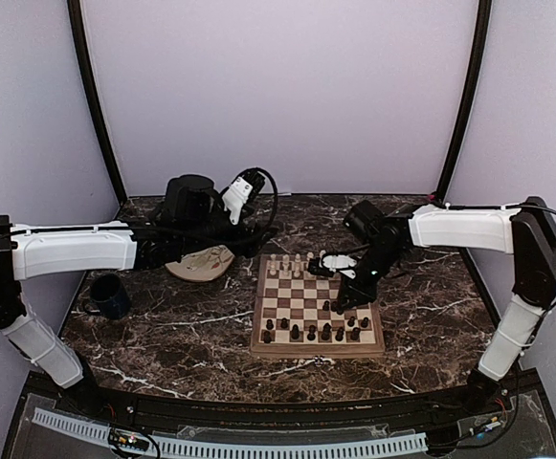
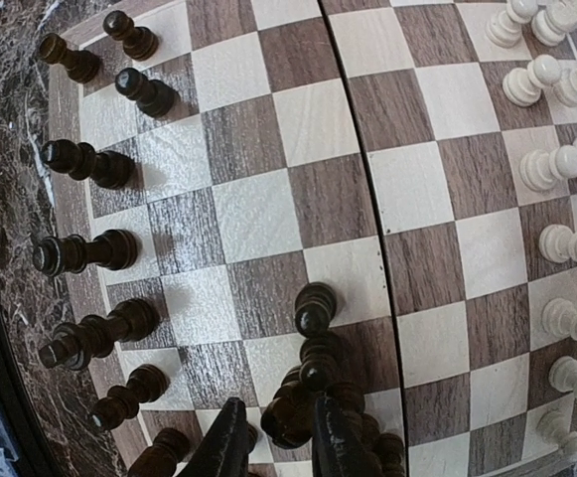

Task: Set up the chess pieces on the board
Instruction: Pick up the knight from the chessboard.

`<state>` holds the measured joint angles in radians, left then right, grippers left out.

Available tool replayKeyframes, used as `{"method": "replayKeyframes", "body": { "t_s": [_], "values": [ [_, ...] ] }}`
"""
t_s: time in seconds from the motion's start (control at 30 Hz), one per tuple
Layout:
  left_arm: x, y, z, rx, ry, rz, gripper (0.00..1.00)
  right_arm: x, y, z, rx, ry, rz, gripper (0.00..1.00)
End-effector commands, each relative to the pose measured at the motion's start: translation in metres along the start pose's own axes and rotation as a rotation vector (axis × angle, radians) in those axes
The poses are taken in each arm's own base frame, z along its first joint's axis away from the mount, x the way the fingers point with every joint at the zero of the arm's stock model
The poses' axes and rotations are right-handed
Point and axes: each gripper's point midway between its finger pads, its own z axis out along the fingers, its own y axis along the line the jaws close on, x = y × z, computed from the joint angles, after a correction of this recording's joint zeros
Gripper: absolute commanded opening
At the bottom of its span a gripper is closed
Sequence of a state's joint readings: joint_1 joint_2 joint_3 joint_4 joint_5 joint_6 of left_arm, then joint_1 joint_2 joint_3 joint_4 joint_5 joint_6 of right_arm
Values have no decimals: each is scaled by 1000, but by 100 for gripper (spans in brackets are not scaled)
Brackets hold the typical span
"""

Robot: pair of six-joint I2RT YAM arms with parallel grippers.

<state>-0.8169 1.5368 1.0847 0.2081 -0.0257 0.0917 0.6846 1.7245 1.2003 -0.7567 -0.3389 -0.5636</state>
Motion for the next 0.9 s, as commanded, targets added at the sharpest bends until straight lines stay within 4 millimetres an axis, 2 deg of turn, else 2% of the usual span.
{"method": "replayKeyframes", "body": {
  "t_s": [0.0,0.43,0.6,0.73,0.87],
  "values": [
    [-10,-2,-8,8,-35,-15,77,-5,5,0,-4,3,-15,22],
    [-7,-4,-5,22,-19,-18,77,3,4,10,0,50,-1,22],
    [-9,-4,-6,25,-21,-18,77,3,5,11,-8,56,-1,16],
    [-10,-4,-7,25,-21,-15,77,-6,6,3,-11,34,-4,11],
    [-11,-3,-8,21,-24,-13,77,-20,11,-14,-21,-6,-15,9]
  ]
}}
